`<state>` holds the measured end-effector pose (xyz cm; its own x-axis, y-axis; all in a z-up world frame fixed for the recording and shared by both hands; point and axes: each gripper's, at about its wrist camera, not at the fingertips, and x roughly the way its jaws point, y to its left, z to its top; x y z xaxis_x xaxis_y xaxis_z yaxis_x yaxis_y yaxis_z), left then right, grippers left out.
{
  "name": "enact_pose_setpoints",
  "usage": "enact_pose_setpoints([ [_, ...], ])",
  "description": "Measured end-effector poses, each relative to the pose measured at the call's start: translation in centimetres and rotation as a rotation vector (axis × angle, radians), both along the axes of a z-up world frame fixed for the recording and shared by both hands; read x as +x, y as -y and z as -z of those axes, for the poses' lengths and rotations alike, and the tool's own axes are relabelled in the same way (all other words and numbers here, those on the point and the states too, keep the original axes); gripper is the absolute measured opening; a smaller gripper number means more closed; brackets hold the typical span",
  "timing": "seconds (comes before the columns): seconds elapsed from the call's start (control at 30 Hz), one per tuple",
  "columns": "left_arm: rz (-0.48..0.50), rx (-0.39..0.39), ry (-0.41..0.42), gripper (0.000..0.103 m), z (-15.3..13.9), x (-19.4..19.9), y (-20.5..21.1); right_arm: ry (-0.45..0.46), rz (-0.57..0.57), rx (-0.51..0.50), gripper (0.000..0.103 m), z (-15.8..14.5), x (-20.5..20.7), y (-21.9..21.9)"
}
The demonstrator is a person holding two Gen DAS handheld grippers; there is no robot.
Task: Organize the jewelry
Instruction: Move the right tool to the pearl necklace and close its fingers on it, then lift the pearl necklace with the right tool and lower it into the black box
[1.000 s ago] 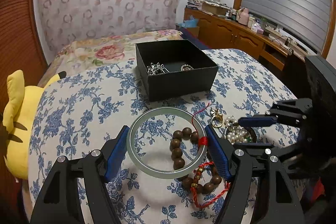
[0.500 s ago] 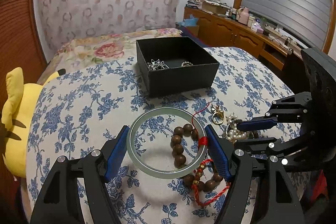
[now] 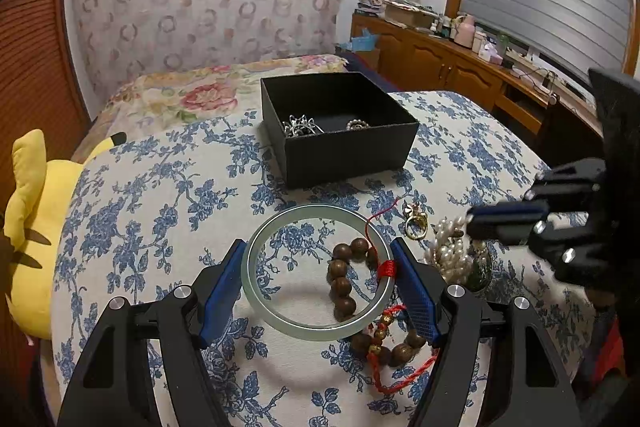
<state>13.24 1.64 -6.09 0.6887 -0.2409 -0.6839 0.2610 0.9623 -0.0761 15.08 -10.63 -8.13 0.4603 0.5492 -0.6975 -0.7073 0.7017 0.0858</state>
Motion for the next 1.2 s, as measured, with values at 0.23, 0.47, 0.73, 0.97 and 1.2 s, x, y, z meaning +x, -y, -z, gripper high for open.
enact_pose_setpoints([
  [0.23,-0.004,-0.012,0.034,0.069,-1.5,-0.2,0.1,0.11,0.028,0.043,0.008,-4.5,-0.5,1.4],
  [0.47,-0.01,-0.022,0.068,0.069,-3.0,-0.3,0.1,0.203,0.046,0.07,0.008,-8.6,-0.7,2.1],
  [0.73,-0.018,-0.026,0.093,0.069,-4.1,-0.1,0.2,0.27,0.069,0.085,0.008,-11.4,-0.3,2.4],
  [0.97,-0.021,-0.031,0.099,0.069,-4.3,0.1,0.1,0.32,0.096,0.094,0.008,-13.1,-0.1,3.2],
  [1.2,-0.024,-0.032,0.102,0.069,-4.6,0.5,0.1,0.352,0.114,0.099,0.008,-14.2,0.2,3.4],
])
